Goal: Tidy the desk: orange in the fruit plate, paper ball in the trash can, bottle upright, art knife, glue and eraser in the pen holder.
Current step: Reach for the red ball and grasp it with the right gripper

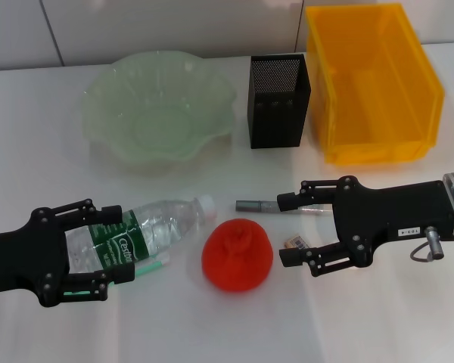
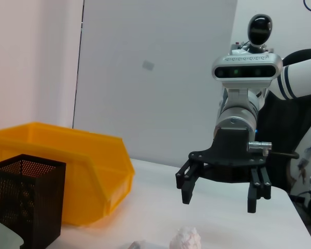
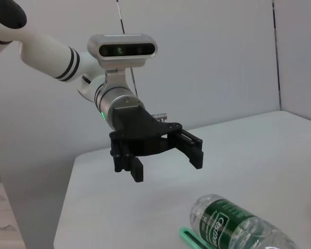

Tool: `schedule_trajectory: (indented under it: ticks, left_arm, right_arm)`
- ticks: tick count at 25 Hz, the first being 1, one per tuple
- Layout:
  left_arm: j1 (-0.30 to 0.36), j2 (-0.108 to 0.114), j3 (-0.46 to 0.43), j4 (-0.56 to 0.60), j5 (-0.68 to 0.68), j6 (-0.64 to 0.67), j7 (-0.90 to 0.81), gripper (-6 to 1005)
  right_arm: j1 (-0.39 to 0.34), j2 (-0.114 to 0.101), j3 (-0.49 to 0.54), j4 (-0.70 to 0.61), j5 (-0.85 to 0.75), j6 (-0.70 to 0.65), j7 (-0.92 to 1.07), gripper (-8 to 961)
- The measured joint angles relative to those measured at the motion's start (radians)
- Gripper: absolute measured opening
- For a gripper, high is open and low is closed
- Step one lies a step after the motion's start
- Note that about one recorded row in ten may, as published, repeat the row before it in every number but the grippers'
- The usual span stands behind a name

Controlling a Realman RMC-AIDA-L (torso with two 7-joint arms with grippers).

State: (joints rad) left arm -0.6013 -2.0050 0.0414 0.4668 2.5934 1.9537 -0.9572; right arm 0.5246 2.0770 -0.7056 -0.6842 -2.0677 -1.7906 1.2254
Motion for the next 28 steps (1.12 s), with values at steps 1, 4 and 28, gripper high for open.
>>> schedule_trajectory:
  ticks: [1,4,28]
  left_arm:
    - [0.000,0.000,0.000,0.001,-0.006,0.000,0.011,837]
    - [0.000,0.000,-0.001,0.001,-0.007,0.000,0.020,836]
    - [-0.001,-0.008,0.000,0.001,-0.069,-0.033,0.049,827]
  right_arm:
    - [0.000,0.000,0.000,0.000,0.000,0.000,0.000,814]
    - [-0.001,0.000,0.000,0.000,0.000,0.000,0.000,810]
    - [0.023,0.009,-0.096,0.082,-0.011,0.204,0.024,774]
